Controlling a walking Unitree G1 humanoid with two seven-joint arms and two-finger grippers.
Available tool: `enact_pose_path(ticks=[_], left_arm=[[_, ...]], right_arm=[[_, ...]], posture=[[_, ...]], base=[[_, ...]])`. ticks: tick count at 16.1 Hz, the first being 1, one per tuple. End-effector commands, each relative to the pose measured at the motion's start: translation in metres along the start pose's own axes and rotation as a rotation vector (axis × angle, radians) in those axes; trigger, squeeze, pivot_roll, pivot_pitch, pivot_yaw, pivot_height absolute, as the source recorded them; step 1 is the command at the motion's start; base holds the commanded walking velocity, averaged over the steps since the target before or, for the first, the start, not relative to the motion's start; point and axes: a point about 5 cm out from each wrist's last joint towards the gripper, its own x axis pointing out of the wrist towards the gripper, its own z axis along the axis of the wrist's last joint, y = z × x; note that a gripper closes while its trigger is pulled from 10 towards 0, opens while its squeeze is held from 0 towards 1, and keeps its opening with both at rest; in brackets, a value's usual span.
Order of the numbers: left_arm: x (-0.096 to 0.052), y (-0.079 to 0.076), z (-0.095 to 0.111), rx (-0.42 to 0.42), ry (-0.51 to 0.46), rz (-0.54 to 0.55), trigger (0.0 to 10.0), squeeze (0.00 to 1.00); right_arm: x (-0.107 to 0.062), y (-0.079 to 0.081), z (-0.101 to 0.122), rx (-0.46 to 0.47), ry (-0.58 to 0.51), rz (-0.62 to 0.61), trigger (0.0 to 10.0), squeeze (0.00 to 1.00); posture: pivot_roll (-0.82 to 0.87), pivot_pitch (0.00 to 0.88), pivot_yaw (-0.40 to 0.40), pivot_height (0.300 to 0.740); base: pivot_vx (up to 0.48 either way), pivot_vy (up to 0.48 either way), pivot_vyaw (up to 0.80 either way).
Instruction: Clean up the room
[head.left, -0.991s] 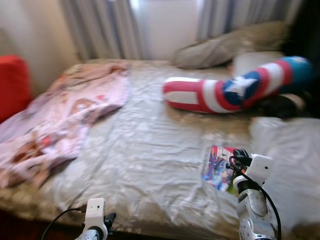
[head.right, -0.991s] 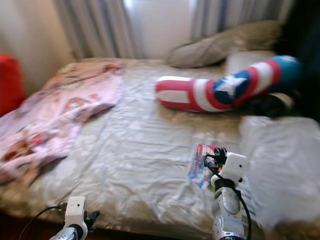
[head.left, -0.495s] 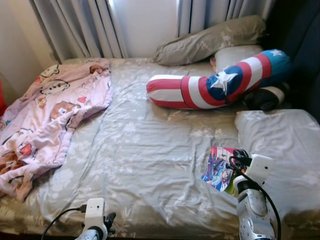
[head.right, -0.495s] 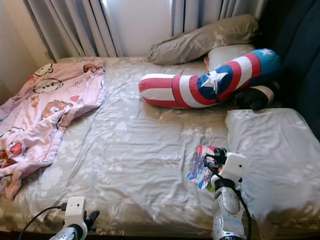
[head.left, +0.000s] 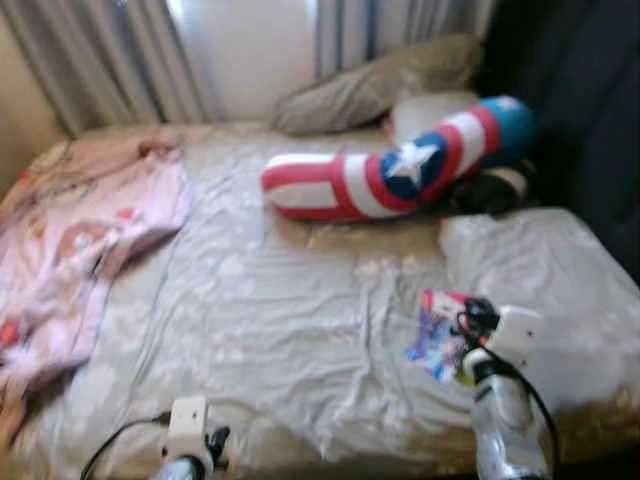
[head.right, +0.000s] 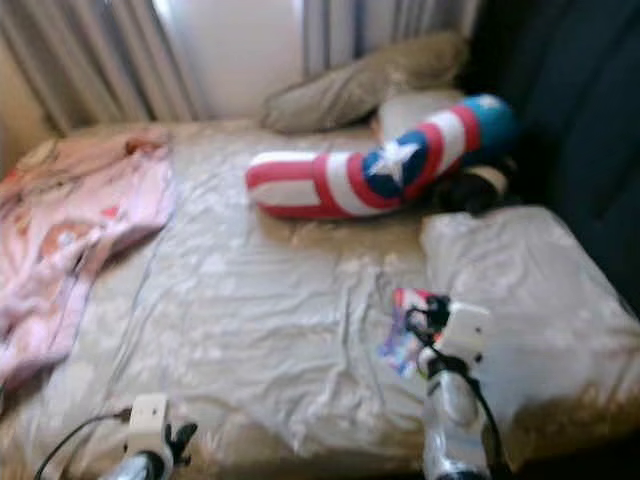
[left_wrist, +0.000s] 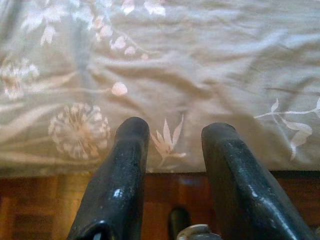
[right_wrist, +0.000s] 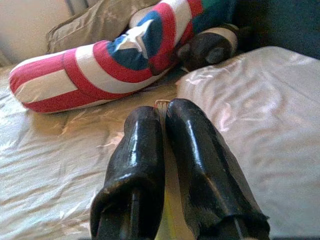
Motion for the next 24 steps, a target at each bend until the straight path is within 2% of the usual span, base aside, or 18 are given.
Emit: enact_pose_path(ticks=[1,14,20,24], left_arm=[[0.0,0.001,-0.001,-0.003,0.008,0.001,10.0,0.0],[0.0,0.0,-0.001,-0.001,0.009,-0.005,10.0,0.0],[0.001,0.002,0.002,-0.001,-0.002,0.003,10.0,0.0],[0.001,0.001,0.001,-0.003,0.004,0.005,10.0,0.0]], right_arm=[[0.002,-0.002,0.004,0.002,-0.017,-0.005,10.0,0.0],[0.003,0.003,0.006,0.008,-0.041,0.029,10.0,0.0],[0.002,0.008,0.005,-0.047,-0.044,0.067,10.0,0.0],[0.001,0.009,0.004,-0.028,-0.034,0.069,10.0,0.0]], posture=[[0.01,0.0,0.038,0.74],[0.0,0.0,0.035,0.74],[0.0,0.0,0.041,0.74],[0.0,0.0,0.04,0.74]], base=[[0.247,0.0,-0.7],[0.0,0.0,0.0],[0.0,0.0,0.1],[0.265,0.0,0.0]])
